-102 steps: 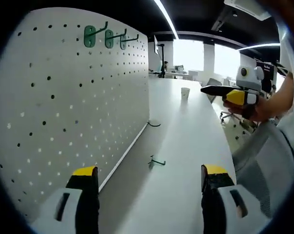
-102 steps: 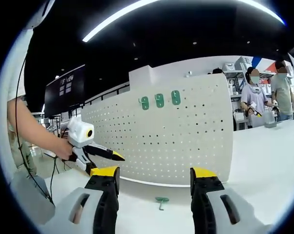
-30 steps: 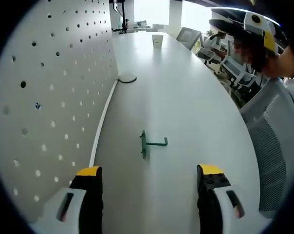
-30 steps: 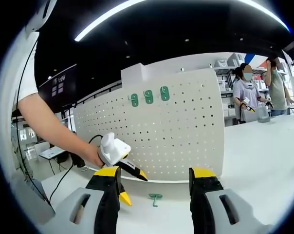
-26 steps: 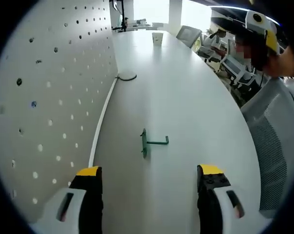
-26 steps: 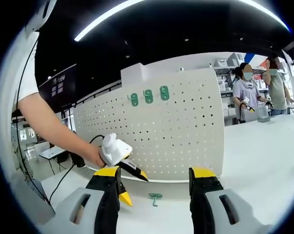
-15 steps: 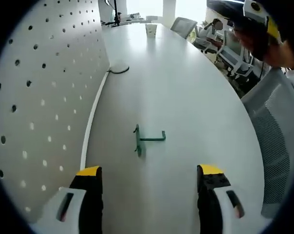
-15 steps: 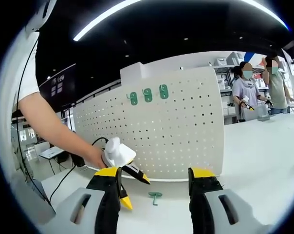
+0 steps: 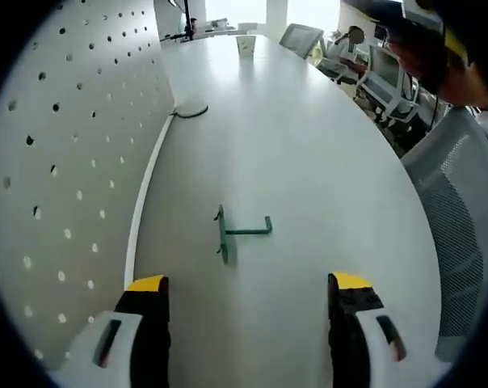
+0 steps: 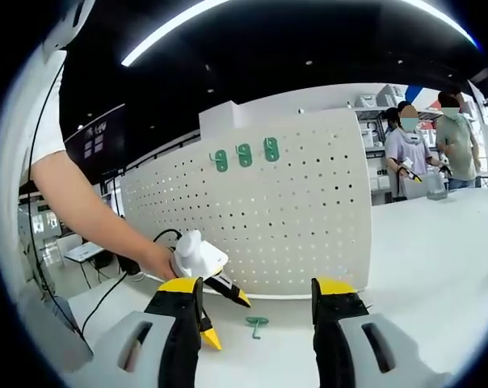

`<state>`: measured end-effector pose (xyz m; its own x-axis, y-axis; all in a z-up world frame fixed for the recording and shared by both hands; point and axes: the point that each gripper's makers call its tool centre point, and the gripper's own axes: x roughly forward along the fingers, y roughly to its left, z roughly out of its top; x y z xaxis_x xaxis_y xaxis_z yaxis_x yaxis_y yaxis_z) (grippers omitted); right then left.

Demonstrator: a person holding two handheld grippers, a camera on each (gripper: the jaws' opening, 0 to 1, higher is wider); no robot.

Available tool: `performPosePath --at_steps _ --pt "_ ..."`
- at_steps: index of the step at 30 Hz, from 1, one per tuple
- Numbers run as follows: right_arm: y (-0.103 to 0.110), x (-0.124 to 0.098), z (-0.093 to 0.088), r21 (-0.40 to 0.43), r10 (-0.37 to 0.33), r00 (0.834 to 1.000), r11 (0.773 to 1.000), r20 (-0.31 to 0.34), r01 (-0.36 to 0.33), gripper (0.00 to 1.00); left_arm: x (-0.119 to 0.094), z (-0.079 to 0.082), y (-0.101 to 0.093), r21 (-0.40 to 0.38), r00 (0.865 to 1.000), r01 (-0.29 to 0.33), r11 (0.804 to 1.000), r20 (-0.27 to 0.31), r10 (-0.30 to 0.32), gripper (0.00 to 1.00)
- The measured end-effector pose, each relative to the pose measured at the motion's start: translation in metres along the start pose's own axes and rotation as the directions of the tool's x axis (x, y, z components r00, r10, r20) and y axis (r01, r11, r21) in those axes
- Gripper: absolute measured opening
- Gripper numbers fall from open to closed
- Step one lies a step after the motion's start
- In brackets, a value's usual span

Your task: Insert the hook assembly into the mounting plate slot until the hook locks in place.

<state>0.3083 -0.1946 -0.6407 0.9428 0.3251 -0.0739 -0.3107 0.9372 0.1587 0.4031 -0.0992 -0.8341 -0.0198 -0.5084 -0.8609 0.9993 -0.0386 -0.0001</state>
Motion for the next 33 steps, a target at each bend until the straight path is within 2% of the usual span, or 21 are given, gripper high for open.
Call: performPosePath --at_steps 5,13,33 --pt "0.0009 0.0002 -0.0008 0.000 0.004 1.000 1.000 -0.003 -0.004 0.52 -0.0002 0.0004 -0.0002 -0.002 1.000 -0.002 1.000 -0.004 0.002 0.82" --pt "0.0002 -0.0003 -0.0011 0.002 0.003 1.000 1.000 -0.003 -0.003 0.51 -0.0003 0.0020 0.0040 -0.017 1.000 -0.014 1.000 -0.002 0.014 0.72" --pt "0.0000 -0.0010 -0.0049 0.005 0.005 1.000 1.000 -0.018 -0.005 0.48 0.0009 0.0067 0.0073 -0.043 0.999 -0.037 0.998 0.011 0.038 0.61"
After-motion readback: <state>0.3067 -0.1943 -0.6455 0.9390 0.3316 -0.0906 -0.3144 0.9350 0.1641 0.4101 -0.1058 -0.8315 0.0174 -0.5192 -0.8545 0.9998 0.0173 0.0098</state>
